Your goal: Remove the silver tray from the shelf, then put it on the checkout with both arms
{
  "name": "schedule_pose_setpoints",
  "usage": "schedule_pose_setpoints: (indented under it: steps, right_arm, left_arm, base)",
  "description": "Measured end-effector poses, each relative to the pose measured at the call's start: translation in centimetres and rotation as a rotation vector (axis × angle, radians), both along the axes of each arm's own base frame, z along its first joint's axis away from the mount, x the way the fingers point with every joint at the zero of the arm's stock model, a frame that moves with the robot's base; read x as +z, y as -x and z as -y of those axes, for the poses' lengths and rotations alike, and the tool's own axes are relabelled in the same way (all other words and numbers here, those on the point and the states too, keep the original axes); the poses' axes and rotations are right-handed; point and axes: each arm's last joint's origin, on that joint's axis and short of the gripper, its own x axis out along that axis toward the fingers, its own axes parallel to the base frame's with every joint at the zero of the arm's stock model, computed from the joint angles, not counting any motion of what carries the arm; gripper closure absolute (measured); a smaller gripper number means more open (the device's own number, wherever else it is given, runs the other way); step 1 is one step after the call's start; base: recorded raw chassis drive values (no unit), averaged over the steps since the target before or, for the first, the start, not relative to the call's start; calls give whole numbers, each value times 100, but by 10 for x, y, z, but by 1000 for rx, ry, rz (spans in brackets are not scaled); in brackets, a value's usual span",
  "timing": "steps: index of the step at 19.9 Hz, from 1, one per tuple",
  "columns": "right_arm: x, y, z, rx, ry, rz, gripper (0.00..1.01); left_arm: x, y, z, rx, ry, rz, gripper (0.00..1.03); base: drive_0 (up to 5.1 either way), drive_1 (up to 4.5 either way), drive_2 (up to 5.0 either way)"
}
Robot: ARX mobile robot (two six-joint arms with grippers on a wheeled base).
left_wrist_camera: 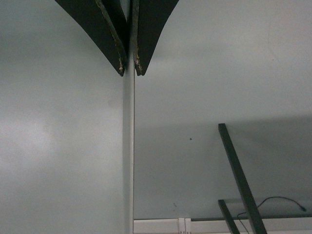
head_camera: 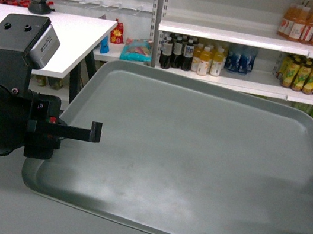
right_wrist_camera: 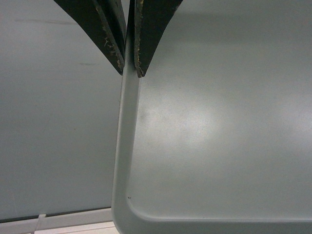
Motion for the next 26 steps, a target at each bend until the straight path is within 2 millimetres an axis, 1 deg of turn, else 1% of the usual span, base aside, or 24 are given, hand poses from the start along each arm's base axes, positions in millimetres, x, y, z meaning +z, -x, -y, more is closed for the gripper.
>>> schedule_pose_setpoints:
  steps: [26]
  right_arm:
    - [0,0,0,0,0,0,98]
  left_arm:
    - [0,0,0,0,0,0,101]
  base:
    - [-502,243,243]
